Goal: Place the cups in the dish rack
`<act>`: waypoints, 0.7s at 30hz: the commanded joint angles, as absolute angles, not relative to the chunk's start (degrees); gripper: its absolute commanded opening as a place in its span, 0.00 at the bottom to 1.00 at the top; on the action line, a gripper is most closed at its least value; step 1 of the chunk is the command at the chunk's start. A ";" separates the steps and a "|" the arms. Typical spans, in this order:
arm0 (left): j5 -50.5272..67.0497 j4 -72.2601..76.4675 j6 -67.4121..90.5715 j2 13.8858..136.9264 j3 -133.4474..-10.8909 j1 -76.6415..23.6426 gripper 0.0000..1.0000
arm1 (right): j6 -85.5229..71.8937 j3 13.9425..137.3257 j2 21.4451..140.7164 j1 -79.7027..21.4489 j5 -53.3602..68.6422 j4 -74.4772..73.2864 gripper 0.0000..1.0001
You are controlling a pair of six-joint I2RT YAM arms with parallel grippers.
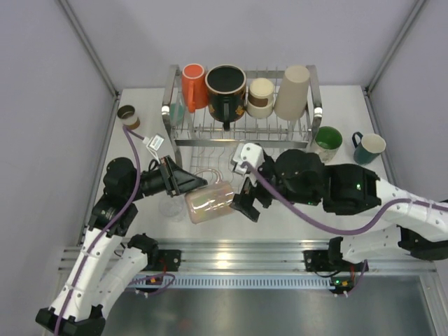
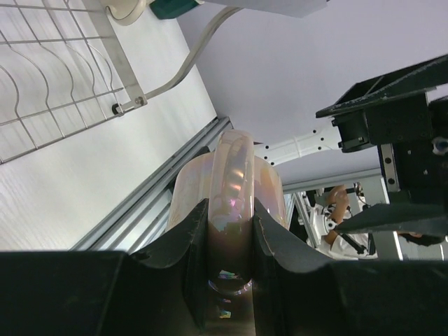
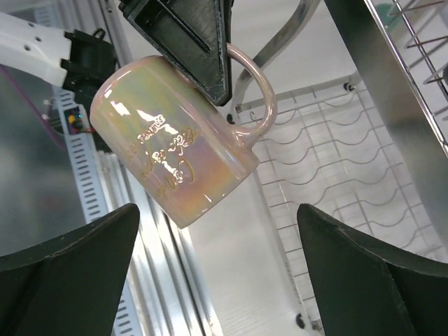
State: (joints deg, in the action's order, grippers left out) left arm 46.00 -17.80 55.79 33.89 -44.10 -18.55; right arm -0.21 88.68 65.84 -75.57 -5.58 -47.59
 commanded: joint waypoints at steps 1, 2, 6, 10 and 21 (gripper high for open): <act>45.88 -13.10 57.83 32.96 -44.56 -18.63 0.00 | 7.18 90.97 68.64 -83.20 -23.96 -45.19 0.96; 45.70 -13.18 57.83 32.96 -44.30 -18.55 0.00 | 8.34 90.71 69.77 -85.23 -27.04 -44.22 0.97; 45.62 -13.18 58.01 33.31 -43.60 -18.55 0.00 | 14.31 90.09 72.24 -94.38 -39.25 -39.39 1.00; 45.44 -13.18 57.92 33.49 -43.16 -18.63 0.00 | 19.86 88.24 74.52 -101.15 -45.52 -35.51 0.99; 45.53 -13.18 58.27 34.37 -42.89 -18.54 0.00 | 22.06 86.49 82.88 -107.14 -50.46 -34.54 0.99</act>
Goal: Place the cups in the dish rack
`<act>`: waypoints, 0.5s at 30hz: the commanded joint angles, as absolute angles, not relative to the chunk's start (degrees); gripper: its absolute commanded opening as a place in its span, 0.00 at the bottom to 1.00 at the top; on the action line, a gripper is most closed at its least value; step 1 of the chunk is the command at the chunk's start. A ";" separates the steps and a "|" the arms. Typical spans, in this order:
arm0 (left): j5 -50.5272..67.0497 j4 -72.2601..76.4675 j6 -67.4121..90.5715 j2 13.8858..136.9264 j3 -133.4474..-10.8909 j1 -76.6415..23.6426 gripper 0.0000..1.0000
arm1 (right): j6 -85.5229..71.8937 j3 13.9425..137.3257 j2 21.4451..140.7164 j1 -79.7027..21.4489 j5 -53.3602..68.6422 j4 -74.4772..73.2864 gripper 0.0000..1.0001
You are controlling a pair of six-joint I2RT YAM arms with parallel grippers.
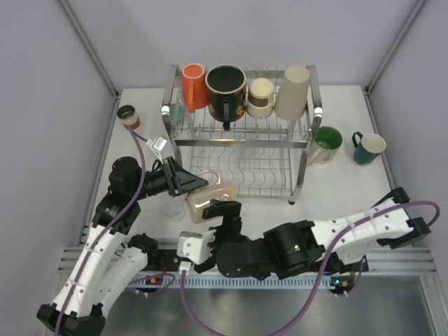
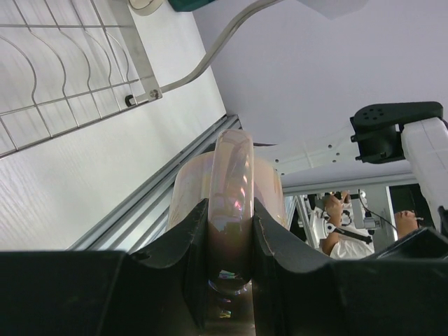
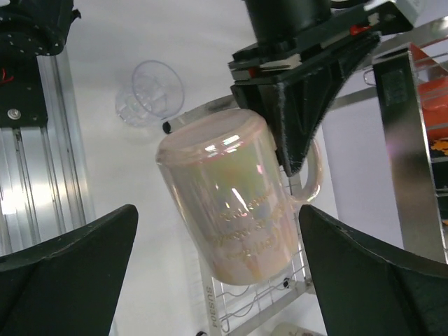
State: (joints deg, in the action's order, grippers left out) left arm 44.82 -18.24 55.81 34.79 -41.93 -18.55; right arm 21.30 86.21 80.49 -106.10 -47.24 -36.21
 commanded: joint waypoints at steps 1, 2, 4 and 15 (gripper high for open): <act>45.53 -13.18 58.27 34.45 -42.80 -18.54 0.00 | 21.97 86.14 83.49 -107.05 -49.84 -34.19 0.99; 45.44 -13.36 58.27 34.54 -42.89 -18.63 0.00 | 22.23 85.78 83.76 -107.14 -50.36 -33.58 0.99; 45.61 -13.36 58.36 34.72 -42.89 -18.63 0.00 | 23.29 84.82 85.07 -107.05 -51.94 -31.91 0.99; 45.44 -13.36 60.82 35.77 -41.84 -18.54 0.00 | 26.53 78.06 89.12 -103.10 -59.67 -22.87 0.99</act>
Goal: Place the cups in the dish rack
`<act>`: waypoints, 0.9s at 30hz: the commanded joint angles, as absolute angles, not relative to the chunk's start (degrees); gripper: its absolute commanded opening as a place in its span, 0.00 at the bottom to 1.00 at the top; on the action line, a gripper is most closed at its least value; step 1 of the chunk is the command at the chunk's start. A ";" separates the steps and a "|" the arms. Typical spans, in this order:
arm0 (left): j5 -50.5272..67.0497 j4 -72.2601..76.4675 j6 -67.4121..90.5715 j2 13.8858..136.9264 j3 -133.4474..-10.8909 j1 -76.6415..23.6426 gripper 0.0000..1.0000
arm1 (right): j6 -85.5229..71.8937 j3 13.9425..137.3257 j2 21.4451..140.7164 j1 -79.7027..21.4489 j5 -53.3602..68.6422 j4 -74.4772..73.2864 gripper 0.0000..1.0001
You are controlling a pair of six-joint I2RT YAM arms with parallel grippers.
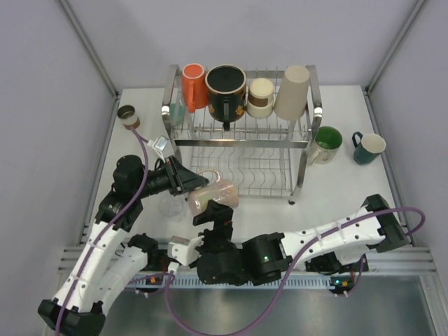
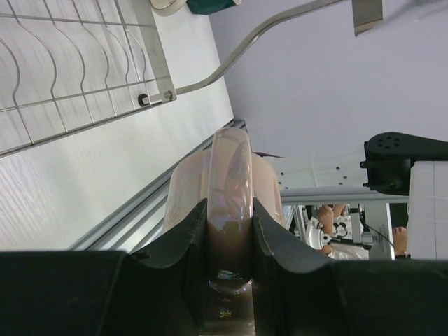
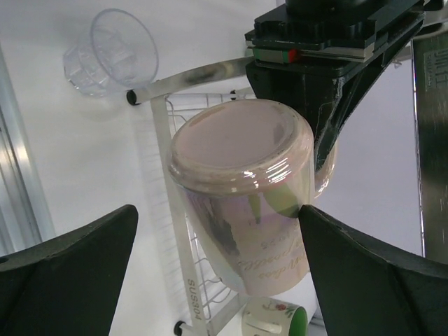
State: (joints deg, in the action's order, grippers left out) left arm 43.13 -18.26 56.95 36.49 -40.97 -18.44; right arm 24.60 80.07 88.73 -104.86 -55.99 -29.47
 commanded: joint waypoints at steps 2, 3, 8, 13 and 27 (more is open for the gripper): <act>45.44 -13.36 61.17 36.03 -41.49 -18.54 0.00 | 28.81 76.82 88.95 -102.57 -61.25 -18.57 0.99; 45.44 -13.36 61.35 36.21 -41.40 -18.63 0.00 | 29.18 76.29 89.03 -101.96 -61.26 -18.02 0.99; 45.35 -13.36 61.88 36.82 -42.10 -18.63 0.00 | 30.41 74.89 89.82 -99.94 -59.33 -15.65 0.99; 45.44 -13.36 62.14 37.18 -41.75 -18.63 0.00 | 30.32 73.65 89.74 -98.70 -58.18 -13.89 0.99; 44.21 -13.36 63.10 38.06 -40.61 -18.63 0.00 | 33.75 71.37 91.76 -96.15 -62.14 -6.77 0.81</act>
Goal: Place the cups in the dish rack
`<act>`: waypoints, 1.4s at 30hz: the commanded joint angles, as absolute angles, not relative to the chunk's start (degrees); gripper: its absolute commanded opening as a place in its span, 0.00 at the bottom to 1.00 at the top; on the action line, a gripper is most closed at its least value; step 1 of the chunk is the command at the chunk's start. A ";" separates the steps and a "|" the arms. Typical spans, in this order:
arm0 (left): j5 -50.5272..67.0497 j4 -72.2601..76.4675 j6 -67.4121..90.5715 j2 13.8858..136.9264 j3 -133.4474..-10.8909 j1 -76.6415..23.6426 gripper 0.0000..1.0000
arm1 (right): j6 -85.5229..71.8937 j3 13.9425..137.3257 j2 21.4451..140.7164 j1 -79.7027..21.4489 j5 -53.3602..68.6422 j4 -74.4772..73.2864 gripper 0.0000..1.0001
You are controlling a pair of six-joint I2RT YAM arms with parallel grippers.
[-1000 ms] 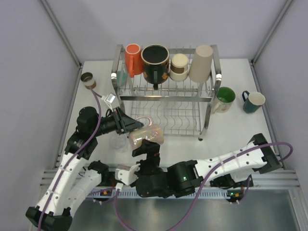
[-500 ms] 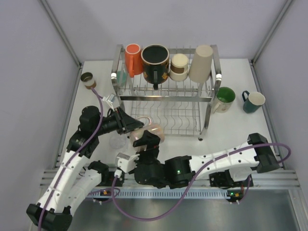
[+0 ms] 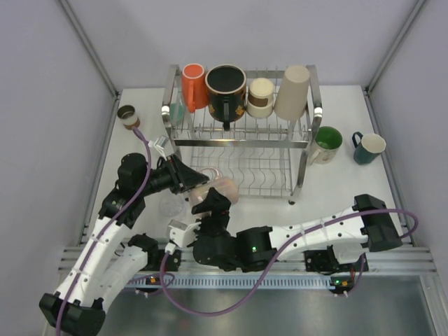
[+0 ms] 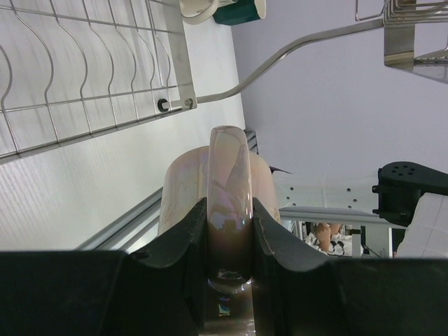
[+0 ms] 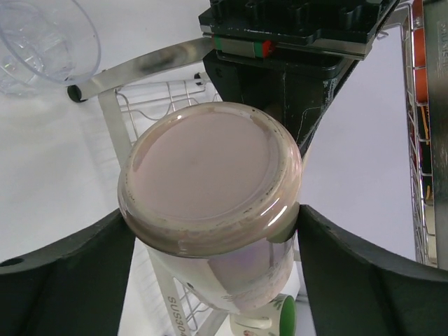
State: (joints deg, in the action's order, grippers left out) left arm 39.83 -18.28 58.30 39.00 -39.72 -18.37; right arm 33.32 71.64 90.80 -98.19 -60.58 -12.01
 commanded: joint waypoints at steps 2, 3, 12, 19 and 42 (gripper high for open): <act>44.03 -13.27 63.37 38.06 -40.25 -18.63 0.00 | 33.66 71.02 91.58 -95.80 -61.88 -5.89 0.65; 43.95 -13.27 63.54 38.14 -40.25 -18.63 0.00 | 33.66 70.84 91.32 -95.63 -61.70 -5.02 0.51; 42.19 -13.27 64.77 39.29 -39.55 -18.55 0.00 | 31.29 68.03 90.44 -94.84 -61.26 -4.39 0.22; 41.04 -13.36 66.36 40.25 -40.43 -18.63 0.00 | 30.23 63.20 85.26 -94.22 -59.07 -0.80 0.85; 39.37 -13.36 70.66 39.64 -39.38 -18.55 0.00 | 45.53 53.44 84.90 -91.23 -54.94 25.75 0.97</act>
